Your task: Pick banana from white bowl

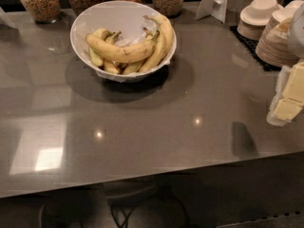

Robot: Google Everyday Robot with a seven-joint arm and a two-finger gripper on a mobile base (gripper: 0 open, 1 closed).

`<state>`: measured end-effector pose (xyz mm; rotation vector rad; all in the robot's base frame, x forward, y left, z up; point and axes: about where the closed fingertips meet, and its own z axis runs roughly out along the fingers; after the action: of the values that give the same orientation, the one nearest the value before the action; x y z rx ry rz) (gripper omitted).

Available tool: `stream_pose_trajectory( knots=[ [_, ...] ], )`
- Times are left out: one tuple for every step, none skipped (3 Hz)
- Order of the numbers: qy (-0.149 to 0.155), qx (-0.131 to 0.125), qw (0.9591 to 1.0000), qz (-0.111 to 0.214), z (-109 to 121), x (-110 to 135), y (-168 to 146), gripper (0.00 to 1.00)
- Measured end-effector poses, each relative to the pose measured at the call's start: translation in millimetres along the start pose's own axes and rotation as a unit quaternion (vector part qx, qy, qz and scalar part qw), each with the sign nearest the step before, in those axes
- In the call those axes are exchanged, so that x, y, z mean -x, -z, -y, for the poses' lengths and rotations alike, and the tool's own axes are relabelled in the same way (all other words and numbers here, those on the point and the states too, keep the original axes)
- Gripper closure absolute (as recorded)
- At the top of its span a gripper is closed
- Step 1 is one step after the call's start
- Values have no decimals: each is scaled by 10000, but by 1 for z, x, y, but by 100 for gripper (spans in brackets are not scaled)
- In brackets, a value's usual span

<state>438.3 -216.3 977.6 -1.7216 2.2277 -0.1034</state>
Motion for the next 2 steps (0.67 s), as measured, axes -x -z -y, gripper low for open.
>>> stream_pose_trajectory(
  knots=[
    [0,-1,10000,3,0,0,0,0],
    [18,-96,9987,492,6,13,0,0]
  ],
)
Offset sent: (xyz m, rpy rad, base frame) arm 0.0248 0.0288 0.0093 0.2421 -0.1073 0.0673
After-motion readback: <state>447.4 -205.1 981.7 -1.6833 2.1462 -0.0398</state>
